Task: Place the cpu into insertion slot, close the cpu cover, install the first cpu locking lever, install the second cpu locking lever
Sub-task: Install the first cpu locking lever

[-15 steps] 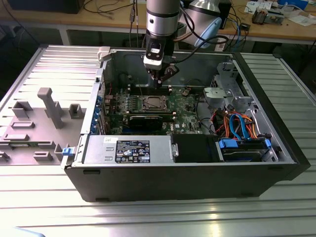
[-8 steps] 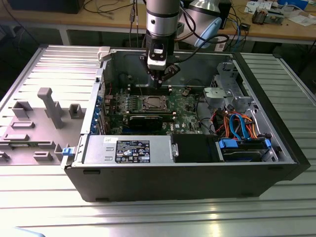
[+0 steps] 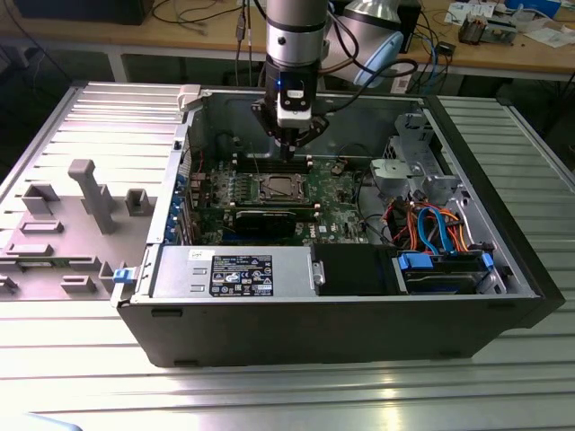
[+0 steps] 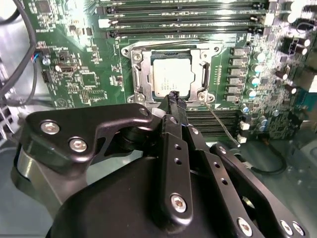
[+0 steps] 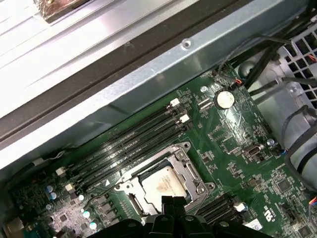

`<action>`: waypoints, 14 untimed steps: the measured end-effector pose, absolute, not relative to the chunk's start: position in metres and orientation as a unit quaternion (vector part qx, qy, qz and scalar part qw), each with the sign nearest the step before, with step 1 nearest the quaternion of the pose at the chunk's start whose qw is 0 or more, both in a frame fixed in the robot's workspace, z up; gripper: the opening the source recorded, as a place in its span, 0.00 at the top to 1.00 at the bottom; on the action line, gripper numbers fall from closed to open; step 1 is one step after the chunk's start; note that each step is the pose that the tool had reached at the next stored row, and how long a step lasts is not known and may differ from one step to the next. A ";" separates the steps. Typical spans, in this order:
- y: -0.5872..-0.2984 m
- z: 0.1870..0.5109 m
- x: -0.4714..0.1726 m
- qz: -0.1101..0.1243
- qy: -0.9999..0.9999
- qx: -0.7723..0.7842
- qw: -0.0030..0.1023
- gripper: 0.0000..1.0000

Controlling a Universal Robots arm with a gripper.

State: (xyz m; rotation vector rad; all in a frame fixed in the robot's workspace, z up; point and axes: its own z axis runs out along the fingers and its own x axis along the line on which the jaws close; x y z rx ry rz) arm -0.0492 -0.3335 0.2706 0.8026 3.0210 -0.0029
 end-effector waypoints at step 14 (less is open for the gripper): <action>-0.333 0.270 -0.049 0.000 0.981 0.193 0.008 0.89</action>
